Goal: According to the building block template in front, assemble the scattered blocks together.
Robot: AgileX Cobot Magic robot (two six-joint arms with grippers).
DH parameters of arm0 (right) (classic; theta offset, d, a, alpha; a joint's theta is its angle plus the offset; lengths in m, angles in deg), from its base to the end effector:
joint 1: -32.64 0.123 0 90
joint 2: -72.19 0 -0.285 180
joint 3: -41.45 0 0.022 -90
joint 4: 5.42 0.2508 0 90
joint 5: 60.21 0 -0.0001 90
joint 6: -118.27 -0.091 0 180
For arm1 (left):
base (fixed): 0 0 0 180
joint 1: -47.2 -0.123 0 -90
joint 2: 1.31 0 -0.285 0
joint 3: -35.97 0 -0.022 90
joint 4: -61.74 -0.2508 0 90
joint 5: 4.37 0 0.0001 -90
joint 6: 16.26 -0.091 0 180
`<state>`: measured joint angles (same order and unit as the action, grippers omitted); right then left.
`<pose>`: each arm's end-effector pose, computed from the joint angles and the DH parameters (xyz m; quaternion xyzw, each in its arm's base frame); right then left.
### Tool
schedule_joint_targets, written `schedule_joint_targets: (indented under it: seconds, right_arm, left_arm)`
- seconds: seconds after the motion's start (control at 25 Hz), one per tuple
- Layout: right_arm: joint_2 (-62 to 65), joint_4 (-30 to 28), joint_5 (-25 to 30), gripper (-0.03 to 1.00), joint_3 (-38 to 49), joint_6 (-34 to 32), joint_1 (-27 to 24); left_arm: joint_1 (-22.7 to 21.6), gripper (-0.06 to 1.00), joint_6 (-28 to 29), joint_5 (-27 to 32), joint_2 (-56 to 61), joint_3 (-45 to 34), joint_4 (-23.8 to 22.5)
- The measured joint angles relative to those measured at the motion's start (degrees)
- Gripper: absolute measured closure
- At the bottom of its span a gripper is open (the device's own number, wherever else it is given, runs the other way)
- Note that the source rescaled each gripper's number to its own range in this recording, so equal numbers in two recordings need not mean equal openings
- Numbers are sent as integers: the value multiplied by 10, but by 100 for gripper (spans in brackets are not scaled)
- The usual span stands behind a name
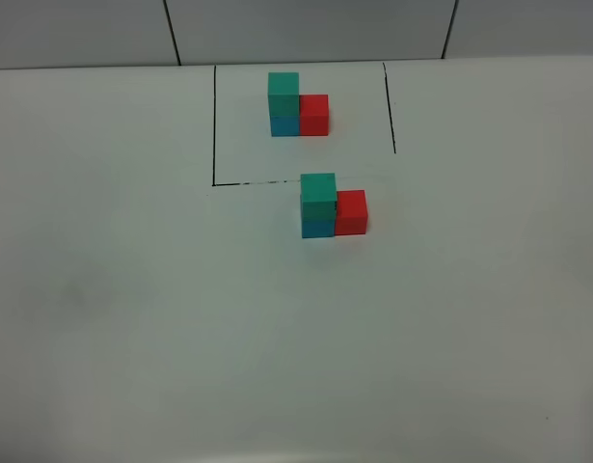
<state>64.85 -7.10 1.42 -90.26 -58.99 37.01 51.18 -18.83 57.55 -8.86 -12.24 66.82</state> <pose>-0.0070 -0.0029 0.2774 -0.0522 0.8521 -0.0072 0.5207 -0.0077 -0.0066 0.2776 0.0512 0.8534 -0.0506 0.5163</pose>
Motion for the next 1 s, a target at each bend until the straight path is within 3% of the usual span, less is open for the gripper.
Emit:
schedule_joint_targets:
  seconds: [1.0]
  right_arm:
    - [0,-8,0,14,0,-17,0]
  left_arm:
    - [0,3,0,0,0,0,0]
